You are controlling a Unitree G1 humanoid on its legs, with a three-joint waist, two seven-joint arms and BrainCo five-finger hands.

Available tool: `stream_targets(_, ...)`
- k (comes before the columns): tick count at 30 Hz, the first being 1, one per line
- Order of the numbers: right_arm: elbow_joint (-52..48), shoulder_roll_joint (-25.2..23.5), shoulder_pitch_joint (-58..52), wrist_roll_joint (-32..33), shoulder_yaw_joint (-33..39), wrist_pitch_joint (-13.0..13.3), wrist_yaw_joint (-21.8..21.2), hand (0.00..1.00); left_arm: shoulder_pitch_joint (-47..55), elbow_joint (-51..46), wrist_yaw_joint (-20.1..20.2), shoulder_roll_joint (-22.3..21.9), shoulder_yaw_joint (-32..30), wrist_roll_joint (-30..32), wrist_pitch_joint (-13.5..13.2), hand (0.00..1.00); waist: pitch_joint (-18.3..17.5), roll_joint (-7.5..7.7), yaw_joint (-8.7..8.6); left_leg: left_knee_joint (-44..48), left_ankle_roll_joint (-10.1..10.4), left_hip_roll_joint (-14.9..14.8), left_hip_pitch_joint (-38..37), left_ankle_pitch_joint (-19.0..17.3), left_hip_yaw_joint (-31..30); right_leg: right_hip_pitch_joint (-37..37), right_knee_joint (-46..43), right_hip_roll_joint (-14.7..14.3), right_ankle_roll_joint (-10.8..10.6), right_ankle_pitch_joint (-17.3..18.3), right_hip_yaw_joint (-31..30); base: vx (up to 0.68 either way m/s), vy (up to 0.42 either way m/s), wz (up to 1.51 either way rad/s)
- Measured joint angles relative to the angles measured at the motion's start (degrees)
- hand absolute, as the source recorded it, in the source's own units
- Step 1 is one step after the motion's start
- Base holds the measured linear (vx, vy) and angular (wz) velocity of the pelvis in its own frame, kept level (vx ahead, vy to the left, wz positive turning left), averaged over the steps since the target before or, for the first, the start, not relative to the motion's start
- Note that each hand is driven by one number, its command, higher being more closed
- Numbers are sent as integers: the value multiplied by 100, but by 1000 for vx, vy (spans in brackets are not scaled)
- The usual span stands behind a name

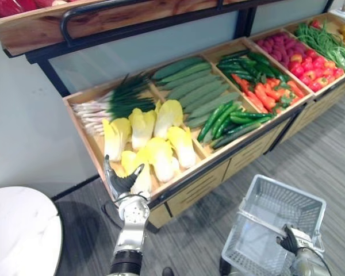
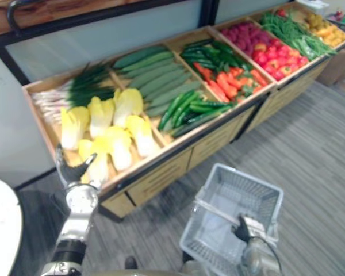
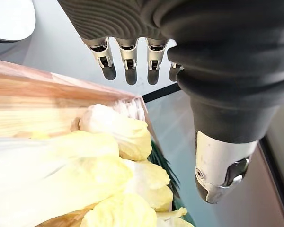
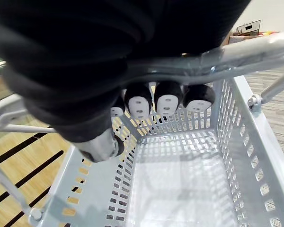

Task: Pick vegetable in the basket

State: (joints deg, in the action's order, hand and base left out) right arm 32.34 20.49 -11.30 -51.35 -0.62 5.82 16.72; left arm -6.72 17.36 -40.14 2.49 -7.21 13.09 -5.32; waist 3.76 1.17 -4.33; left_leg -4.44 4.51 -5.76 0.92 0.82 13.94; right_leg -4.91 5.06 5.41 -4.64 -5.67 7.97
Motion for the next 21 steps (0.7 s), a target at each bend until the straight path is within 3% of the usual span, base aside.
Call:
stream_targets(11,-64,68,11,-44,-204,74,193,100,-366,1633,-4,14,-177,57,293,0,2,11,-23,-49,21,-3,-18,-16,117,-77,16,-38,20,-54,-145,18,-14,-7)
stream_targets(21,-121,242,2,-38,-297,136,403,100,-740,2775,-34,162,-249,-398,317,0,28,48,-43,-43,58,-61,-26,-44,333,-213,9,-58,24,-65,-375,-29,-22,-13)
